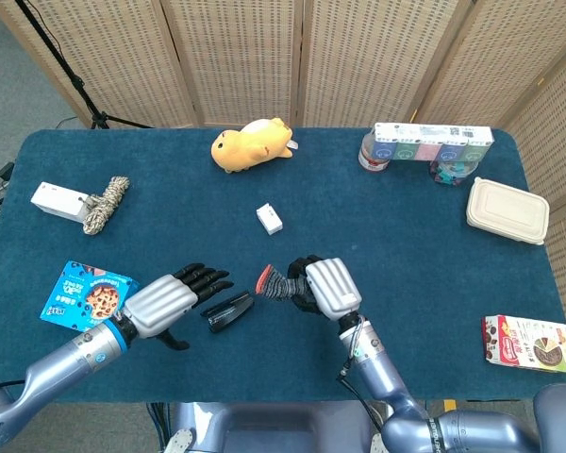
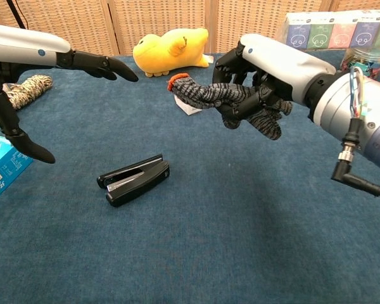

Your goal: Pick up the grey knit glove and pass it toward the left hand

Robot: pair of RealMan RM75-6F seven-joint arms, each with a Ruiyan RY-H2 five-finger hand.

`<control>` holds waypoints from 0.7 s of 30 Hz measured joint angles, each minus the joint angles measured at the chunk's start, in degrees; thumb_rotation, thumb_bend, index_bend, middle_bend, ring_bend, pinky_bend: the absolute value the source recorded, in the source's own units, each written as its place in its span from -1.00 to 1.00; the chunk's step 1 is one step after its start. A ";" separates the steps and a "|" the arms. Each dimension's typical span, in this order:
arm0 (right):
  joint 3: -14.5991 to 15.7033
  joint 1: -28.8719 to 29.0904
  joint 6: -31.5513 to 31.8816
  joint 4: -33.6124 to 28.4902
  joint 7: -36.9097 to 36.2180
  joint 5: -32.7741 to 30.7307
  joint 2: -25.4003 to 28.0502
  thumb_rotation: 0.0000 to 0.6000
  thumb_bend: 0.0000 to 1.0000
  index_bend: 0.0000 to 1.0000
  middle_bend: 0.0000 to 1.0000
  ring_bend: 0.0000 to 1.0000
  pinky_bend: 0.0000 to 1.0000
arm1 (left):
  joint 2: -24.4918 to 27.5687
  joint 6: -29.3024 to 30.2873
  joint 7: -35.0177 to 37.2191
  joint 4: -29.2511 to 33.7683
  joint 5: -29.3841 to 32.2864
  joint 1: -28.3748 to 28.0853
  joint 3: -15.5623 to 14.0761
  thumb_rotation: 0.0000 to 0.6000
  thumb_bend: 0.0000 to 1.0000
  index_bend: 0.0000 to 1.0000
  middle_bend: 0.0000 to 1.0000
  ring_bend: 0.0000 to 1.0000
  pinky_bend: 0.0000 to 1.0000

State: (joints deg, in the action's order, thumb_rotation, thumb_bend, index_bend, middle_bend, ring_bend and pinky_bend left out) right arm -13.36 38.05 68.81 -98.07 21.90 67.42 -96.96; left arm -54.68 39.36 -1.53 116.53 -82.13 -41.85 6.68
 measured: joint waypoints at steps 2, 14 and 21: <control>0.04 -0.04 0.02 0.09 -0.28 0.13 -0.23 1.00 0.18 0.17 0.03 -0.04 0.36 | -0.62 -0.24 -0.50 -0.12 0.93 -0.63 0.11 1.00 -1.00 -1.00 -1.00 -1.00 -1.00; 0.60 -0.58 0.71 -0.62 -1.58 1.54 -1.91 1.00 0.18 0.17 0.03 -0.04 0.36 | -3.48 -0.88 -4.03 -0.21 6.35 -3.54 0.12 1.00 -1.00 -1.00 -1.00 -1.00 -1.00; 0.72 -0.68 0.74 0.27 -2.24 2.03 -3.37 1.00 0.18 0.17 0.04 -0.04 0.36 | -4.20 -0.76 -4.89 -0.14 8.36 -4.77 0.04 1.00 -1.00 -1.00 -1.00 -1.00 -1.00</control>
State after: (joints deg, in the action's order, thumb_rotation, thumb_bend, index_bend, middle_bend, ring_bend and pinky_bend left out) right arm -12.64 37.37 69.55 -97.80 19.66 69.45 -100.32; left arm -58.87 38.60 -6.42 116.39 -73.77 -46.62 6.72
